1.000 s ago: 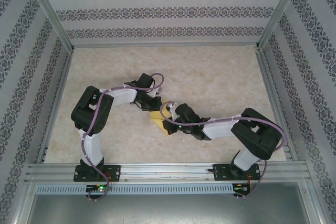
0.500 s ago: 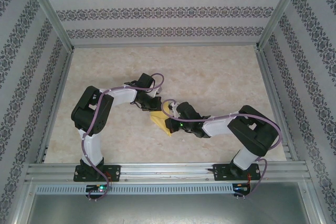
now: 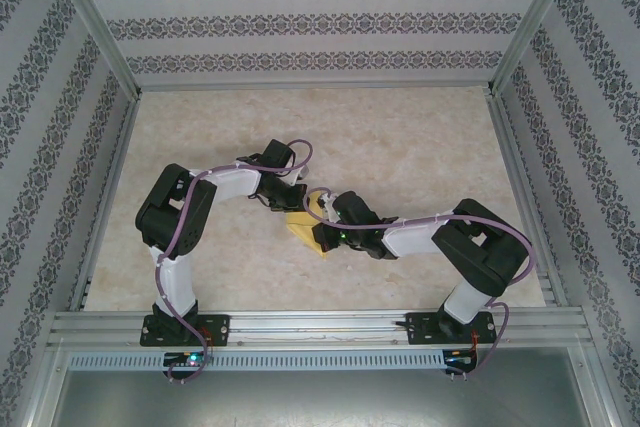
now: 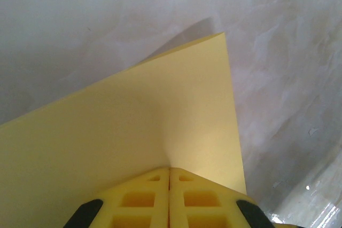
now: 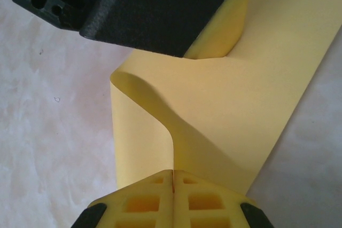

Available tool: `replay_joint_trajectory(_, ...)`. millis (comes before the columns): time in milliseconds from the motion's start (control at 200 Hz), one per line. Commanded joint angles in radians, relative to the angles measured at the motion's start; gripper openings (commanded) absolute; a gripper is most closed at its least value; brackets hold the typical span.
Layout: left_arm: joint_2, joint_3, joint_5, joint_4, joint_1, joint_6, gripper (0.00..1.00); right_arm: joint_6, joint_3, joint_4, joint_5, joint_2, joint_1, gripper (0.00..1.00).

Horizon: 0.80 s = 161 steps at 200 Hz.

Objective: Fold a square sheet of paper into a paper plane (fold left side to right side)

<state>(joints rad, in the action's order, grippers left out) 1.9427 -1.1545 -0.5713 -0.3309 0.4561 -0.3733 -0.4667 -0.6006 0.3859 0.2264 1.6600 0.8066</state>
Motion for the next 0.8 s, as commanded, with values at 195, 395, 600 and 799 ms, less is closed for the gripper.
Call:
replay_joint_trajectory(195, 0.047, 0.009, 0.056, -0.046, 0.0, 0.016, 0.07, 0.023, -0.018, -0.03, -0.027, 0.0, -0.02, 0.0)
replay_joint_trajectory(395, 0.047, 0.012, 0.057, -0.041, 0.001, 0.014, 0.07, 0.026, -0.025, -0.036, -0.016, 0.004, -0.024, 0.0)
replay_joint_trajectory(600, 0.044, 0.019, 0.055, -0.034, 0.001, 0.008, 0.07, 0.033, -0.033, -0.046, -0.013, 0.001, -0.026, 0.0)
replay_joint_trajectory(799, 0.045, 0.019, 0.054, -0.031, 0.0, 0.008, 0.07, 0.034, -0.045, -0.05, -0.008, 0.015, -0.027, 0.0)
